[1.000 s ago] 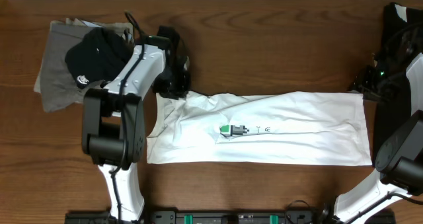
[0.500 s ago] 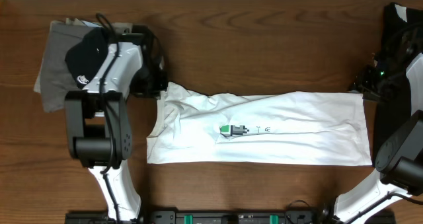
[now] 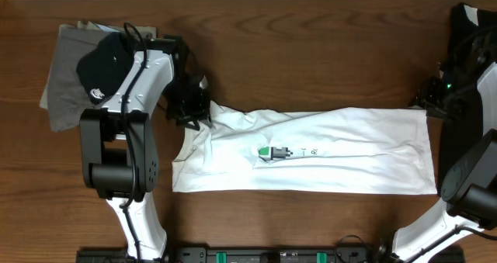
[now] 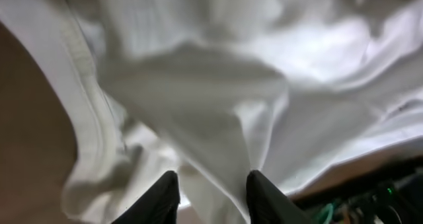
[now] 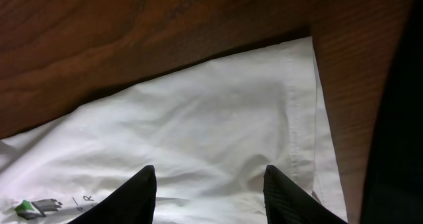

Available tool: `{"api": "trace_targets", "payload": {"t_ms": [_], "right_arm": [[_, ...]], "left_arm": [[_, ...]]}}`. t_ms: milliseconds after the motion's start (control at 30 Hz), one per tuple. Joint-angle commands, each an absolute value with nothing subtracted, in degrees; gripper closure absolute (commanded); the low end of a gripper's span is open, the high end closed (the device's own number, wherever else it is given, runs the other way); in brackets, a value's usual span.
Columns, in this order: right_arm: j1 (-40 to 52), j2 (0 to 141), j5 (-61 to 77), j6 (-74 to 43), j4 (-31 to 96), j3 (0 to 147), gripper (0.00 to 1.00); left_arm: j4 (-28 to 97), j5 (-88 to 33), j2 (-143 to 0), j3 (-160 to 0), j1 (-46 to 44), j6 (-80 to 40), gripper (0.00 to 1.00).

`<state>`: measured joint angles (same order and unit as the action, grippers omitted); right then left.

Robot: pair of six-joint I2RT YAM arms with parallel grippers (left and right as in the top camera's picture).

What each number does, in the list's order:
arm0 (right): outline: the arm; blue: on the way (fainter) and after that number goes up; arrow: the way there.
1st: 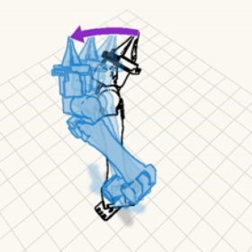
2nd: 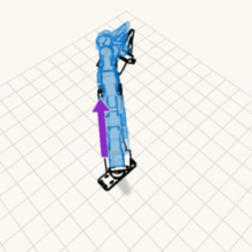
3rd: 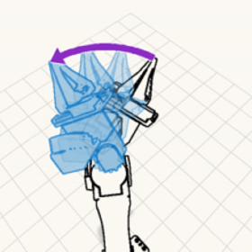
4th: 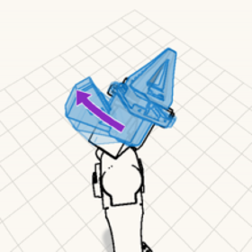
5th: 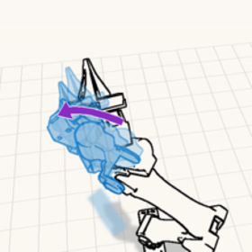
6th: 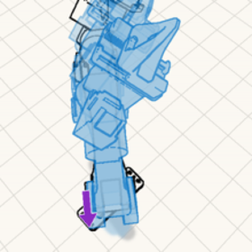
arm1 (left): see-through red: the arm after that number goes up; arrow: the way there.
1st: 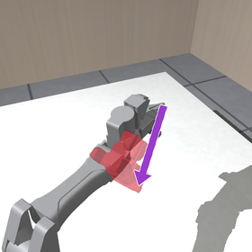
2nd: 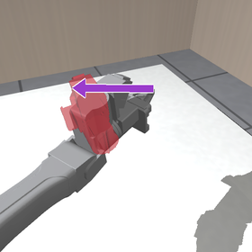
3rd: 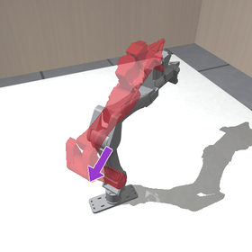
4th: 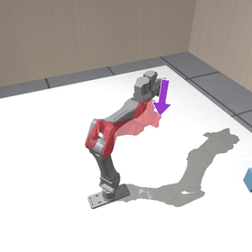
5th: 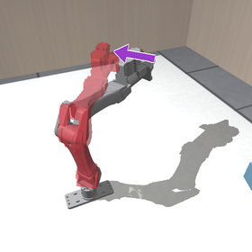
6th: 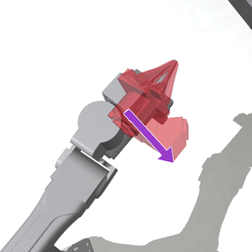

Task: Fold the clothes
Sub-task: 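Grasp the collar end with the left gripper and straighten the folded strip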

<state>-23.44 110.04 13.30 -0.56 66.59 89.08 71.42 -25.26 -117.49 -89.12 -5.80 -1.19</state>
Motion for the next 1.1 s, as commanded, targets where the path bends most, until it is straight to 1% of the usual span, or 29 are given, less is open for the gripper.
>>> {"api": "trace_targets", "payload": {"t_ms": [0, 33, 67, 133, 233, 333, 467, 633, 667, 700, 733, 767, 867, 967, 1067], "right_arm": [[-23.6, 110.0, 13.7, 0.3, 66.4, 89.1, 0.49], [-23.6, 110.0, 13.7, 0.3, 66.4, 89.1, 0.49], [-23.6, 110.0, 13.7, 0.3, 66.3, 89.1, 0.49], [-23.6, 110.0, 13.7, 0.3, 66.1, 89.1, 0.49], [-23.6, 110.0, 13.7, 0.3, 66.0, 89.1, 0.49], [-23.6, 110.0, 13.7, 0.3, 66.0, 89.1, 0.49], [-23.6, 110.0, 13.6, 0.3, 66.0, 89.1, 0.49], [-23.6, 110.0, 13.5, 0.3, 66.0, 89.1, 0.49], [-23.6, 110.0, 13.5, 0.3, 66.0, 89.1, 0.49], [-23.6, 110.0, 13.5, 0.3, 65.9, 89.1, 0.49], [-23.6, 110.0, 13.5, 0.3, 65.7, 89.1, 0.49], [-23.6, 110.0, 13.5, 0.3, 65.5, 89.1, 0.49], [-23.6, 110.0, 13.5, 0.3, 65.3, 89.1, 0.49], [-23.6, 110.0, 13.5, 0.3, 65.4, 89.1, 0.49], [-23.6, 110.1, 13.5, 0.3, 65.6, 89.1, 0.49]], "left_arm": [[74.8, -26.5, -116.2, -89.6, -5.6, 1.8, 0.72], [76.0, -26.4, -116.2, -89.5, -5.6, 2.9, 0.78], [76.7, -26.0, -116.2, -89.3, -5.6, 3.3, 0.87], [77.5, -23.1, -116.2, -88.7, -5.6, 3.4, 0.94], [77.5, -17.9, -116.2, -87.3, -5.5, 1.7, 0.94], [77.5, -15.8, -116.2, -87.0, -5.3, -0.1, 0.94], [77.6, -20.7, -113.5, -87.1, -5.3, -0.6, 0.94], [76.1, -21.8, -102.2, -87.5, -7.2, -1.4, 0.94], [75.5, -21.8, -100.3, -87.5, -7.9, -1.4, 0.93], [74.9, -21.0, -98.5, -87.5, -9.0, -1.4, 0.89], [74.7, -19.7, -97.2, -87.4, -10.3, -1.4, 0.83], [74.5, -18.2, -96.5, -87.2, -11.4, -1.3, 0.74], [74.0, -13.2, -96.4, -84.6, -15.3, -1.3, 0.61], [70.5, -10.8, -96.9, -78.9, -17.2, -1.4, 0.61], [65.3, -8.3, -97.1, -72.8, -17.1, -2.8, 0.61]]}}
